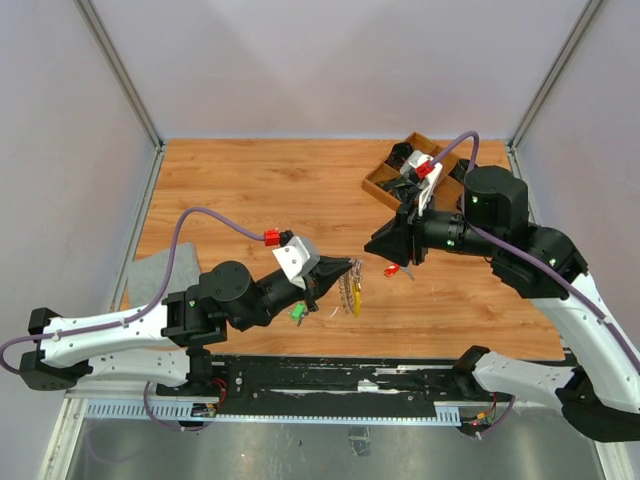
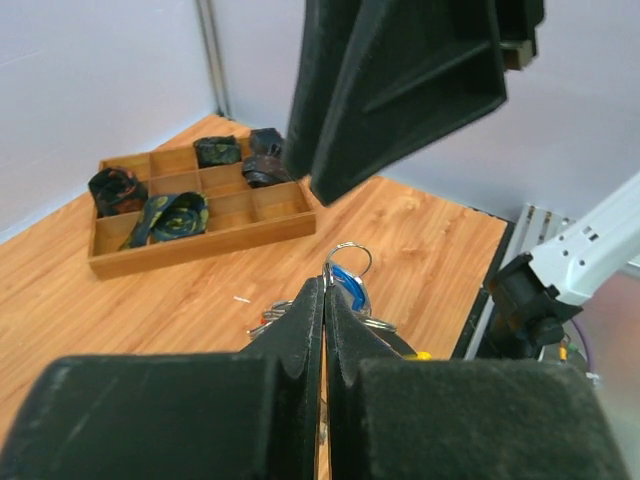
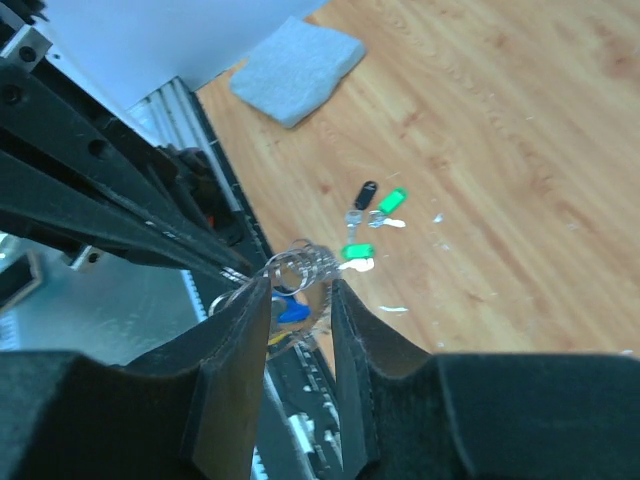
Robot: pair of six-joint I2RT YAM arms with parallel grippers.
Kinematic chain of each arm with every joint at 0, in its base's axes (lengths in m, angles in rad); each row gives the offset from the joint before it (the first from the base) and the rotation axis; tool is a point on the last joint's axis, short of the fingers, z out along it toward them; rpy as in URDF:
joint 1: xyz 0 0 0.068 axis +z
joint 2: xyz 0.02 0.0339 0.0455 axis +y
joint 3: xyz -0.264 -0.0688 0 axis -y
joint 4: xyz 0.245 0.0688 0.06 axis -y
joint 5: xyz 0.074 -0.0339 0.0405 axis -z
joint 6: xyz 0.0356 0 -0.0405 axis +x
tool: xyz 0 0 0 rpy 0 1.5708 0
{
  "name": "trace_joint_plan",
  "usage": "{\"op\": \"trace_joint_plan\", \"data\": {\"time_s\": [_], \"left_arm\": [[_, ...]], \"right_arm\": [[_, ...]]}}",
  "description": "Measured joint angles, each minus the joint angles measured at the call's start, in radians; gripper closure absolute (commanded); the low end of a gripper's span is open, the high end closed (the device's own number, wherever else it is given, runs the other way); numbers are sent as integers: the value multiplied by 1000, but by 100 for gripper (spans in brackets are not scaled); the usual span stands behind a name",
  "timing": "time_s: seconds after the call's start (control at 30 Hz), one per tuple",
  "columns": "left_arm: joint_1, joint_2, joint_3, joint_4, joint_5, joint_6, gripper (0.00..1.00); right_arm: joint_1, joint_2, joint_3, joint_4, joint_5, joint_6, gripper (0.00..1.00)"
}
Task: Put the keys on the keyring
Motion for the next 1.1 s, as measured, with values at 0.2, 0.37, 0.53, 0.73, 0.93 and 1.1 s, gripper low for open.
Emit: {"op": "trace_joint_plan", "data": {"time_s": [0.2, 0.37, 0.53, 0.73, 0.93, 1.1], "left_arm": [[0, 8, -4, 13, -69, -3, 100], [0, 31, -4, 20, -89, -3, 99], [0, 34, -4, 24, -89, -3, 99], [0, 35, -4, 30, -87, -3, 99], [0, 35, -4, 35, -84, -3, 99], [0, 35, -4, 35, -80, -3, 99]], "right_arm": [[-6, -21, -73, 60, -35, 130, 74], [-6, -39, -117, 97, -48, 195, 73], [-6, -48, -132, 108, -52, 223, 73], [-5, -52, -142, 107, -55, 225, 73], [-5, -50, -147, 103, -63, 225, 77], [-5, -47, -147, 105, -83, 225, 80]]}}
